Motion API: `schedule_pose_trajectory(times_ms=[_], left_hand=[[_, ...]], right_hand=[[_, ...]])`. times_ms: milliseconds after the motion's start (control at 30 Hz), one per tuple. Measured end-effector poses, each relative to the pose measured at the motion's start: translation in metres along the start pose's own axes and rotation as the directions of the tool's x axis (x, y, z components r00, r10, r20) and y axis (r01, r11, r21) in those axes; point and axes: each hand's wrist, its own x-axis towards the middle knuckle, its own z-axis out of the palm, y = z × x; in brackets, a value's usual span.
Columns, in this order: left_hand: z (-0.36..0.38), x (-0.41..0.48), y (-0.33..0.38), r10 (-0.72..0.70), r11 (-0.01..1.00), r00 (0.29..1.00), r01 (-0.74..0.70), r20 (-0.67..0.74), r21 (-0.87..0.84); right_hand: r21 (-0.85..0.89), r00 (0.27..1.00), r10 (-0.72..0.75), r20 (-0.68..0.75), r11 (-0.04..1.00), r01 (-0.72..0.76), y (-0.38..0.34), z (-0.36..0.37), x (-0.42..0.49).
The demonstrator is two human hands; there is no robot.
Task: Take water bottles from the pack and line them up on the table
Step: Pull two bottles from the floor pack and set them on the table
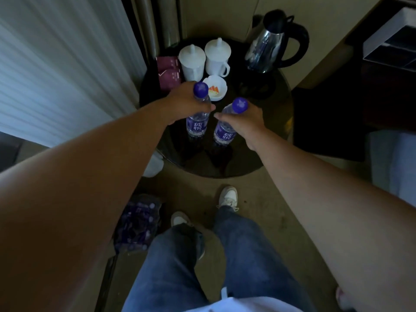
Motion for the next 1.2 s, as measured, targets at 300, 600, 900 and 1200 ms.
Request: schedule_pose_trajectory(times_ms=[300, 600, 900, 1200], left_hand=[[-0.016, -0.014, -0.008, 0.018, 0.996, 0.997, -0.025, -0.081, -0.091], [-0.078, -0.022, 0.124, 0.174, 0.984, 0.984, -0.175, 0.040, 0.041], [-0.140, 0.038, 0.250, 0.339, 0.912, 0.937, -0.306, -0.081, 0.275], [-0.138, 0.182, 0.252, 0.270, 0.950, 0.939, -0.224, -0.214, 0.217]], right_hand=[[0.180, 0.995, -0.019, -0.094, 0.983, 0.036, -0.023, -0.015, -0.011], [-0.002, 0.976, -0.219, 0.000, 0.976, 0.219, -0.166, -0.092, -0.031], [0.061, 0.924, -0.375, -0.073, 0.923, 0.380, -0.289, -0.173, 0.017], [0.023, 0.907, -0.421, 0.026, 0.907, 0.420, -0.309, -0.170, 0.164]])
